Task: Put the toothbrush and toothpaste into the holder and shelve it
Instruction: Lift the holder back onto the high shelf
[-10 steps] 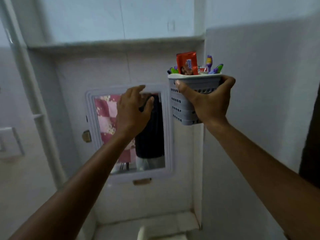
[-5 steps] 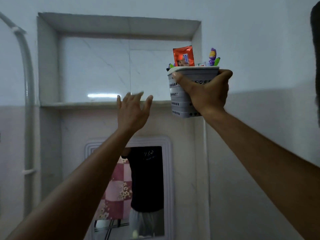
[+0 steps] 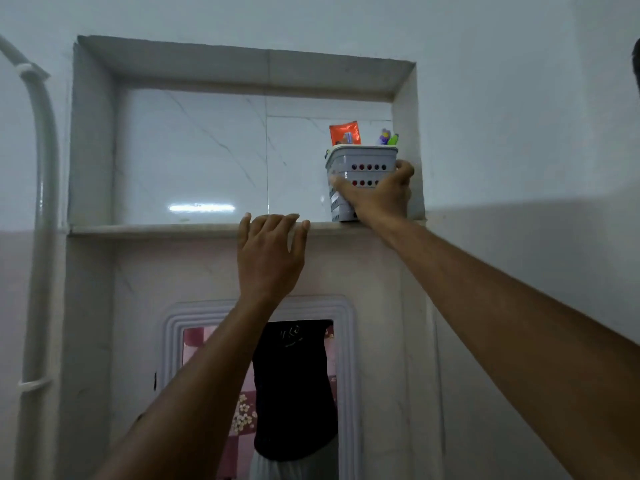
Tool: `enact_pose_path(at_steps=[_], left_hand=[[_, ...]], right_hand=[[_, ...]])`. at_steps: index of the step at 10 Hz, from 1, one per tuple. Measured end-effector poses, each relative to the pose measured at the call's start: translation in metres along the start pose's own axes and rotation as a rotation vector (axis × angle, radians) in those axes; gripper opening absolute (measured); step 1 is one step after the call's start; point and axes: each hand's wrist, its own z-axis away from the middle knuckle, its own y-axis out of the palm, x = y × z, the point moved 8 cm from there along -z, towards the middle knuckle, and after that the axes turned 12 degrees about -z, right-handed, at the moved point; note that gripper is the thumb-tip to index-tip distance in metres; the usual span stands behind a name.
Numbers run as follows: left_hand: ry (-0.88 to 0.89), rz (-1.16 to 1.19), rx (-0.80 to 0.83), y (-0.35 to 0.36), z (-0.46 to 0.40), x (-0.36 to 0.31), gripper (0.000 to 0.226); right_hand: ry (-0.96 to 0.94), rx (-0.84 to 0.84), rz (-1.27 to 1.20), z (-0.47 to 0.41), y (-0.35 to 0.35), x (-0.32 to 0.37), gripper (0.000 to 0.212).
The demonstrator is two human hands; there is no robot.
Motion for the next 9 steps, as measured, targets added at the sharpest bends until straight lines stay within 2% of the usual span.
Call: enact_pose_path(at_steps=[2,4,5,6,7,8,9], left_hand=[[0.012,-0.011,-0.028,0.000,0.000,-0.001,0.042],[0.035,-0.029,0.056,0.000,-0.003,-0.001,0.048],[0.077,-0.017,0.151,-0.002,-0.005,0.000,0.055],[0.110,0.019,0.254,-0.011,0.000,0.003,0.062],[0.098,0.067,0.320,-0.024,0.015,0.008,0.071],[0.098,0.089,0.332,-0.037,0.036,0.012,0.076],[0.075,0.104,0.361,-0.049,0.056,0.016,0.076]], right_hand=[[-0.004,0.114,0.242,0.004,0.014,-0.012,0.132],[0.056,0.232,0.340,0.011,0.017,-0.011,0.137],[0.003,0.274,0.405,0.025,0.011,-0.013,0.129],[-0.148,0.198,0.417,0.053,-0.006,-0.006,0.111],[-0.294,0.120,0.377,0.086,-0.023,0.006,0.082],[-0.328,0.129,0.260,0.115,-0.034,0.011,0.062],[-0.307,0.160,0.178,0.144,-0.042,0.010,0.057]])
